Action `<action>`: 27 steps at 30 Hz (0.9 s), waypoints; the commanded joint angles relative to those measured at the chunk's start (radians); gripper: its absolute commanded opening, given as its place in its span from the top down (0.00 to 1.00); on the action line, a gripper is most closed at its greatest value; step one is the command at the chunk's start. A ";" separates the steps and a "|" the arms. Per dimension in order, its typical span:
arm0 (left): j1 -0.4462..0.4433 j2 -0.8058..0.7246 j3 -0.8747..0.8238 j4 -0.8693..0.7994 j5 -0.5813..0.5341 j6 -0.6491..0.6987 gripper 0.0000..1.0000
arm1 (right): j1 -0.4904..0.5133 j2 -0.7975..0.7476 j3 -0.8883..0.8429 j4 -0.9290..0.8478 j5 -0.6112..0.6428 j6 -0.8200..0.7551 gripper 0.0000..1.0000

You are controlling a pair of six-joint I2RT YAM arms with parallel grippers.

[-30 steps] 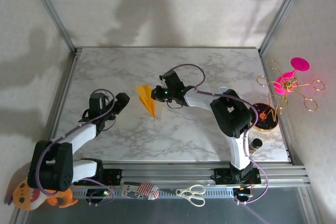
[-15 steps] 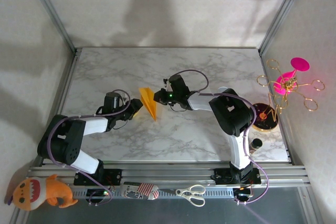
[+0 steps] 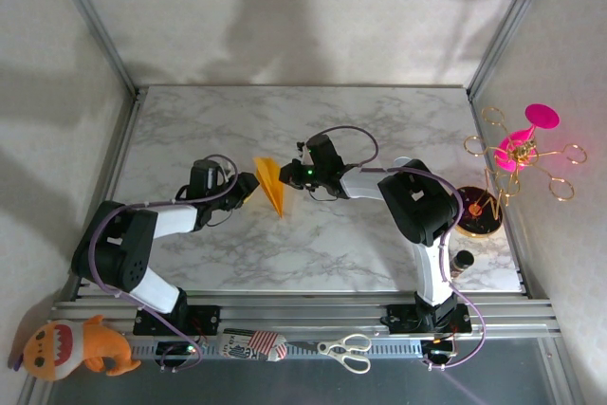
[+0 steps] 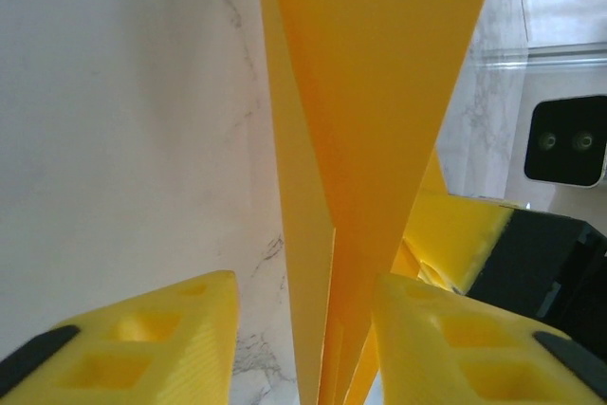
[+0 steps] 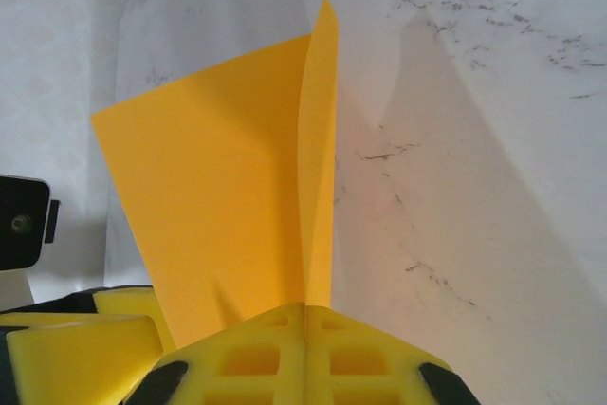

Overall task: Fold a paper plane with a square sheet of paper (pick it up from the middle)
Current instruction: Move the paper plane to the top-center of the table.

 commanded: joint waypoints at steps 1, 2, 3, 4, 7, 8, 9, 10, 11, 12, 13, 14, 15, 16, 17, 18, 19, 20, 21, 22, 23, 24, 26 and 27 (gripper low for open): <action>-0.006 0.025 0.046 -0.016 -0.012 0.023 0.64 | -0.001 0.015 -0.004 0.006 -0.029 -0.005 0.99; -0.006 0.031 0.052 -0.019 -0.014 0.023 0.65 | -0.001 0.014 -0.001 0.004 -0.029 -0.009 0.99; -0.007 0.038 0.060 -0.024 -0.014 0.024 0.66 | -0.001 0.013 0.000 0.001 -0.030 -0.013 0.99; -0.007 0.046 0.069 -0.030 -0.014 0.026 0.67 | -0.001 0.010 0.000 -0.002 -0.032 -0.015 0.99; -0.007 0.077 0.093 -0.060 -0.022 0.029 0.72 | -0.002 0.010 0.000 -0.005 -0.036 -0.016 0.99; -0.007 0.085 0.098 -0.066 -0.026 0.028 0.74 | -0.001 0.010 0.000 -0.004 -0.036 -0.016 0.99; -0.007 0.091 0.104 -0.072 -0.031 0.027 0.76 | -0.003 0.008 -0.001 -0.004 -0.040 -0.016 0.99; -0.006 0.098 0.106 -0.072 -0.035 0.024 0.77 | -0.003 0.008 -0.001 -0.002 -0.040 -0.016 1.00; -0.007 0.102 0.109 -0.070 -0.038 0.020 0.77 | -0.003 0.007 -0.002 -0.001 -0.040 -0.014 1.00; -0.008 0.107 0.112 -0.067 -0.037 0.017 0.77 | -0.003 0.007 -0.004 -0.001 -0.041 -0.013 1.00; -0.008 0.112 0.115 -0.063 -0.037 0.014 0.78 | -0.003 0.007 -0.004 0.001 -0.041 -0.013 0.99; -0.010 0.116 0.118 -0.062 -0.036 0.012 0.78 | -0.003 0.006 -0.004 0.001 -0.041 -0.013 0.99; -0.011 0.122 0.122 -0.061 -0.035 0.011 0.79 | -0.003 0.007 -0.005 0.001 -0.041 -0.013 1.00; -0.013 0.129 0.126 -0.060 -0.035 0.009 0.81 | -0.003 0.008 -0.006 0.001 -0.041 -0.013 0.99; -0.012 0.133 0.128 -0.060 -0.035 0.008 0.82 | -0.003 0.010 -0.007 -0.002 -0.038 -0.014 0.99; -0.013 0.136 0.128 -0.059 -0.038 0.006 0.85 | -0.003 0.009 -0.008 -0.006 -0.034 -0.016 0.98; -0.013 0.139 0.130 -0.058 -0.039 0.006 0.88 | -0.004 0.011 -0.007 -0.015 -0.028 -0.021 0.96; -0.012 0.143 0.133 -0.062 -0.040 0.008 0.91 | -0.006 0.012 -0.005 -0.029 -0.022 -0.028 0.94; -0.013 0.145 0.138 -0.070 -0.041 0.012 0.93 | -0.008 0.012 0.001 -0.048 -0.013 -0.039 0.91; -0.013 0.149 0.143 -0.077 -0.041 0.019 0.96 | -0.009 0.015 0.005 -0.064 -0.004 -0.054 0.88; -0.014 0.153 0.148 -0.084 -0.040 0.025 0.97 | -0.010 0.017 0.013 -0.081 0.005 -0.069 0.86; -0.013 0.157 0.153 -0.091 -0.040 0.033 0.99 | -0.012 0.024 0.025 -0.105 0.015 -0.088 0.83; -0.014 0.162 0.161 -0.105 -0.039 0.046 1.00 | -0.013 0.043 0.055 -0.158 0.022 -0.124 0.81; -0.014 0.165 0.165 -0.110 -0.036 0.051 1.00 | -0.014 0.054 0.071 -0.178 0.022 -0.140 0.80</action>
